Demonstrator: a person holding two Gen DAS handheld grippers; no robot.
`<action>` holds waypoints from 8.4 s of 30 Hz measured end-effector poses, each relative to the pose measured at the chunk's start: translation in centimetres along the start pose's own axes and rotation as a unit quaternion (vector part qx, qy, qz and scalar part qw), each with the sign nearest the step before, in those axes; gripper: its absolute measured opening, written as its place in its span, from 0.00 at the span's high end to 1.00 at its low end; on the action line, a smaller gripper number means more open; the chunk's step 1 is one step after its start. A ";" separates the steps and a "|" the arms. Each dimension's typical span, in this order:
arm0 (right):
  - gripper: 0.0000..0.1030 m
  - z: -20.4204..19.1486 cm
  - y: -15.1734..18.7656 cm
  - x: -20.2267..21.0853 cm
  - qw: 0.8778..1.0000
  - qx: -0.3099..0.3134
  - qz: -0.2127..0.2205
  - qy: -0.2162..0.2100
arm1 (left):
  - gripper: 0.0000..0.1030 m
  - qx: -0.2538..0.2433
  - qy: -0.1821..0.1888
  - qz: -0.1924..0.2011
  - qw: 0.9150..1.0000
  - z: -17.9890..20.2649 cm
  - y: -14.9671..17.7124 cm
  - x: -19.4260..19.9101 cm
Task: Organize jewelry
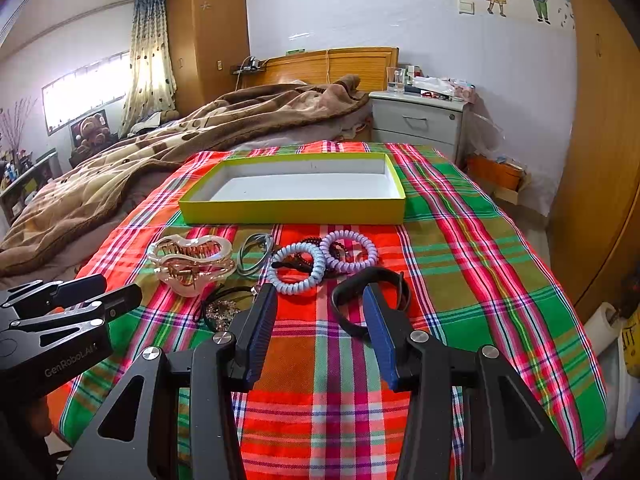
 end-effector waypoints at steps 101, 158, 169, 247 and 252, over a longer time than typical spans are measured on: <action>0.89 8.9 -1.0 -5.6 0.993 -0.080 -0.085 -0.006 | 0.87 -0.221 0.175 -0.221 0.934 3.1 -6.6 -8.7; 0.89 9.5 -13.8 -21.8 0.992 0.001 -0.123 -0.010 | 0.87 -0.059 0.103 -0.141 0.983 2.3 -19.4 -18.2; 0.89 9.3 -12.9 -23.8 0.989 0.020 -0.146 -0.005 | 0.86 -0.058 0.096 -0.153 0.982 2.5 -19.0 -19.6; 0.62 8.9 -3.2 -7.1 0.996 -0.068 -0.044 -0.030 | 0.70 -0.093 0.065 -0.093 0.989 0.3 -5.8 -9.2; 0.62 9.4 -2.5 -7.5 0.995 -0.077 -0.057 -0.028 | 0.78 -0.084 0.071 -0.093 0.990 0.0 -5.9 -9.2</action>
Point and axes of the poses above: each gripper's, at about its wrist camera, not at the fingertips, and x roughly against the way its jaws point, z to its right, y to its underside, the point moved 3 cm from there along -x, roughly the way its jaws point, and after that the axes turned 9 degrees about x, right-handed, at the moved point
